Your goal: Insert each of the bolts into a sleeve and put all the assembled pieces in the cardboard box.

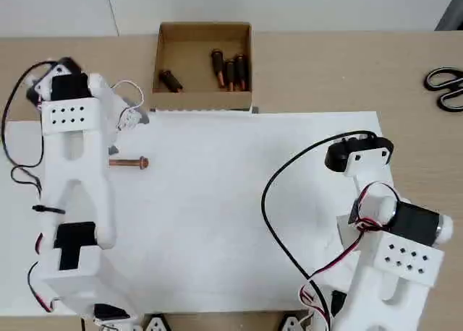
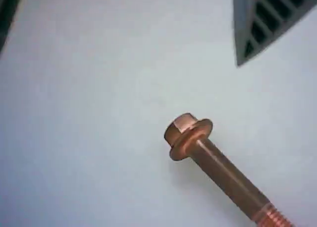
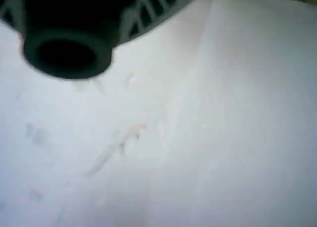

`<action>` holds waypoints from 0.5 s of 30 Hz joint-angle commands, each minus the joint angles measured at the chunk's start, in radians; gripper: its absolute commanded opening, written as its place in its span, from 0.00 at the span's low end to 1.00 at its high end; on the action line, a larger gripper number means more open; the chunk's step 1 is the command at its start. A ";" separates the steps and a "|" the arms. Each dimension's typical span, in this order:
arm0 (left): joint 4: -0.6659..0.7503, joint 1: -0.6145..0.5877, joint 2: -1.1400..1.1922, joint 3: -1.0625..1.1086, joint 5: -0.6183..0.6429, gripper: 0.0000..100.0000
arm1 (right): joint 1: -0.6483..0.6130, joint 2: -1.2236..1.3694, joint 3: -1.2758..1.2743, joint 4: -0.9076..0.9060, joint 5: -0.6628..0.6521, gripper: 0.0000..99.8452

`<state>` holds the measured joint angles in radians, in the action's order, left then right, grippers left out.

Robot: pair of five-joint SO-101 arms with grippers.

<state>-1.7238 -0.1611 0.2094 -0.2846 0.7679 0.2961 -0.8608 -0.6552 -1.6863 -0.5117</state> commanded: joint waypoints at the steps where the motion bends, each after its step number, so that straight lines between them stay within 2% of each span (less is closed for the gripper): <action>1: -0.029 0.005 -0.057 -0.041 -0.219 0.29 | 0.007 -0.021 0.006 0.005 0.008 0.00; 8: -0.028 -0.005 -0.066 0.010 -0.712 0.29 | 0.007 -0.021 0.006 0.004 0.008 0.00; 15: -0.020 -0.009 -0.057 0.024 -0.971 0.29 | 0.007 -0.021 0.006 0.004 0.008 0.00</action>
<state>-1.7269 -0.1642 0.2018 -0.2570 -0.1005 0.2961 -0.8608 -0.6552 -1.6863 -0.5117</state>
